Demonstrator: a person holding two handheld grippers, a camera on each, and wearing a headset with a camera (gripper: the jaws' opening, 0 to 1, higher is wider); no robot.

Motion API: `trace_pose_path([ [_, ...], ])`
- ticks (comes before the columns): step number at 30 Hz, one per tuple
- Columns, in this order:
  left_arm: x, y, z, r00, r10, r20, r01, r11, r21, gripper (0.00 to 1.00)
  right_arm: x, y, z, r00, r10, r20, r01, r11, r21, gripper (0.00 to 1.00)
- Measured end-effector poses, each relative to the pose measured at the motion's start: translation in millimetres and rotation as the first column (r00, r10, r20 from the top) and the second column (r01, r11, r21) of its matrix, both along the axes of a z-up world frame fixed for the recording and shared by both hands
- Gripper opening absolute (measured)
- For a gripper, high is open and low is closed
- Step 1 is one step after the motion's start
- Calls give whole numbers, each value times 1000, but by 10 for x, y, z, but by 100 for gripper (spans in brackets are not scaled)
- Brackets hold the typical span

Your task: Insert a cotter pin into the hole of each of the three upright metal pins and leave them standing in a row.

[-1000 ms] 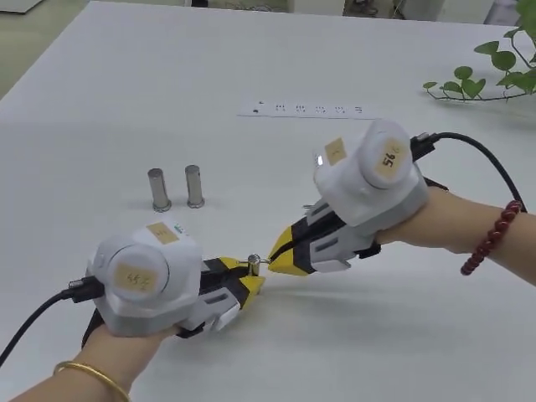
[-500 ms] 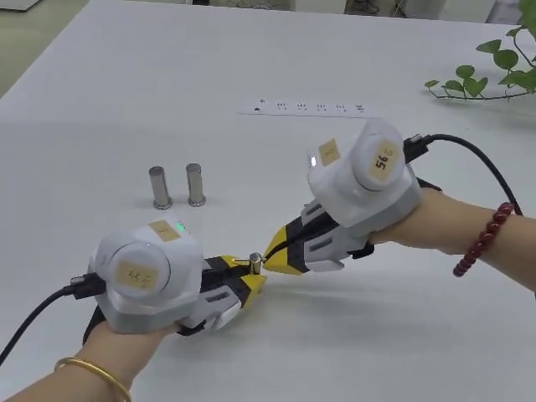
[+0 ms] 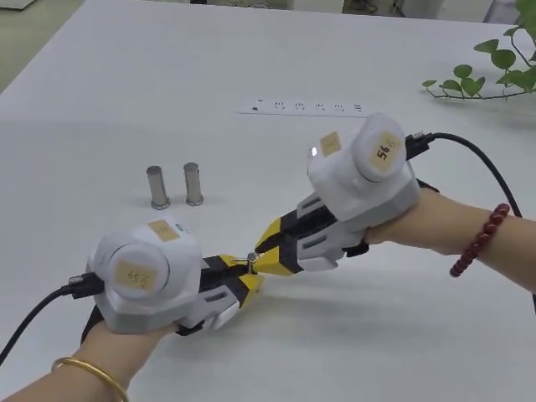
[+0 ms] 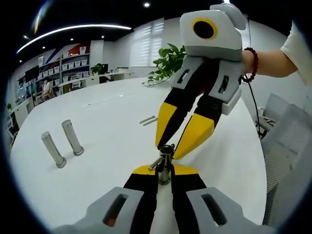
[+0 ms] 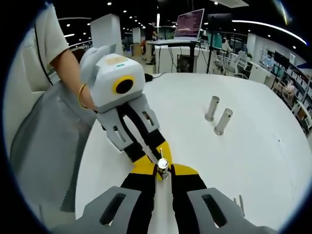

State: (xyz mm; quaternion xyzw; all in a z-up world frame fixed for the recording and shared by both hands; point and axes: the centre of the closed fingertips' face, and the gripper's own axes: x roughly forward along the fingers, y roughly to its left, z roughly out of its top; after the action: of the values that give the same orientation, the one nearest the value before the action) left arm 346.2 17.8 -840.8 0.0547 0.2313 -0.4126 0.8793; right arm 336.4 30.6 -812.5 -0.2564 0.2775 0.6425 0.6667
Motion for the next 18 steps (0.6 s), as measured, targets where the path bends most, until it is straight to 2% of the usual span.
trace_pose_path([
  [3, -9, 5, -5, 1000, 1, -17, -1, 1000, -7, 10, -11, 19, -23, 1000, 3, -1, -3, 1000, -1, 13],
  [18, -66, 43, 67, 999, -30, -15, 30, 1000, -5, 32, -24, 47, -46, 1000, 16, 16, -16, 1000, -1, 10],
])
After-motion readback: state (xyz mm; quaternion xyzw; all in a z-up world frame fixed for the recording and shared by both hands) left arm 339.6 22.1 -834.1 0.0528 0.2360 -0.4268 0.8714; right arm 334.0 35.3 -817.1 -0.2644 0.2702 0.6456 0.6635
